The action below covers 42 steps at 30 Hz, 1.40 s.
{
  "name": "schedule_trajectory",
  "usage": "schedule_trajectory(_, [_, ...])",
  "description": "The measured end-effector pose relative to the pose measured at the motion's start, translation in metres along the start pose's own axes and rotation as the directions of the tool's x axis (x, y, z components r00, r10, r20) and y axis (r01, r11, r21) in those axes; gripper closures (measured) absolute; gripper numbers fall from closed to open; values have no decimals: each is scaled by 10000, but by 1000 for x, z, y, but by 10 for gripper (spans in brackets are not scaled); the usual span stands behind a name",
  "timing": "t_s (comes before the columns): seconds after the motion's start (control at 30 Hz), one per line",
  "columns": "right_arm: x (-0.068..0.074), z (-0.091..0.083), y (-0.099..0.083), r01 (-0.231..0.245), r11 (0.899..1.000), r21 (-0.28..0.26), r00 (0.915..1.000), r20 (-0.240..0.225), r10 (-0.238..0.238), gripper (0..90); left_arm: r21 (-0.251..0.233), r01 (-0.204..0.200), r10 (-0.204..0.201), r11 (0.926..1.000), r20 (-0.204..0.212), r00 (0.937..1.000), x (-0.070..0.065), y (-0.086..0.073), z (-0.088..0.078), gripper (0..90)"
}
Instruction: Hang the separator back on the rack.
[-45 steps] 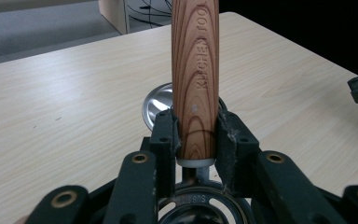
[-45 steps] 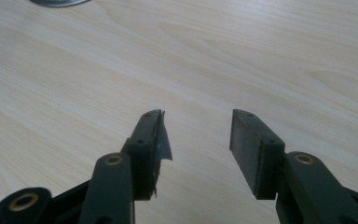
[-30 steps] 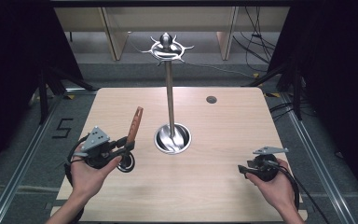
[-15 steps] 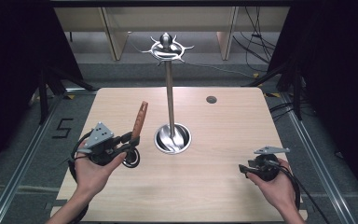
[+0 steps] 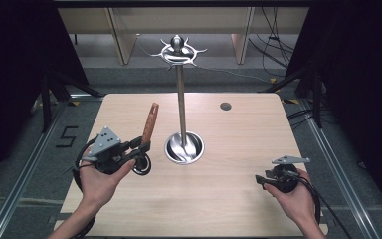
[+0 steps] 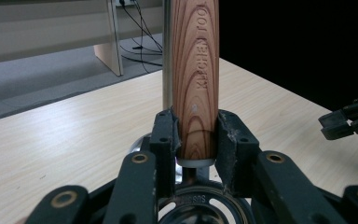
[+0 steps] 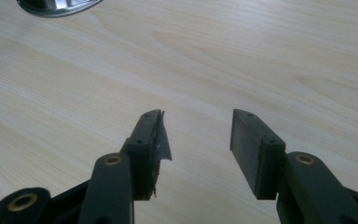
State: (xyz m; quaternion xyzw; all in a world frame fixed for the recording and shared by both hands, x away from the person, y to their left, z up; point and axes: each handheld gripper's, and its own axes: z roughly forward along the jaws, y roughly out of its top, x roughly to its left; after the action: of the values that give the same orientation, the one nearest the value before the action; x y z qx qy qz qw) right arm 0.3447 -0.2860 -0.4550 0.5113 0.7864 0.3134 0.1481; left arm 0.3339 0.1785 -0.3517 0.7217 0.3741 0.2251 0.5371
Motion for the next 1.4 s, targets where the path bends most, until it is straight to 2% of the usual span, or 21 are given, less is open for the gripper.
schedule_trajectory(0.03, [0, 0, 0, 18, 10000, -44, 10000, 33, -18, 542, -51, -20, 20, 10000, -7, 10000, -1, 1, 0, 692])
schedule_trajectory(0.1, [1, -1, 0, -248, 9996, 111, 9997, 27, 248, 540, -114, -13, 12, 9999, -33, 10000, -1, 2, -1, 692])
schedule_trajectory(0.13, [-1, 0, 0, -24, 10000, -33, 10000, -49, 23, 540, -159, -26, 26, 9999, -49, 10000, -1, 3, -1, 692])
schedule_trajectory(0.2, [-1, 0, 0, -25, 10000, -29, 10000, -42, 25, 539, -208, -39, 38, 9998, -59, 10000, -1, 5, 0, 692])
schedule_trajectory(0.27, [1, -1, 0, -323, 9994, 138, 9995, -33, 323, 539, -266, -56, 55, 9996, -61, 10000, -2, 7, 0, 692])
schedule_trajectory(0.63, [1, -2, 0, -299, 9995, 105, 9995, 43, 298, 537, -415, -247, 245, 9988, -38, 9997, -3, 19, 4, 692])
schedule_trajectory(1.4, [1, -2, 0, -382, 9992, 73, 9992, 87, 381, 532, -669, -430, 433, 9968, 21, 9991, -9, 31, 6, 692])
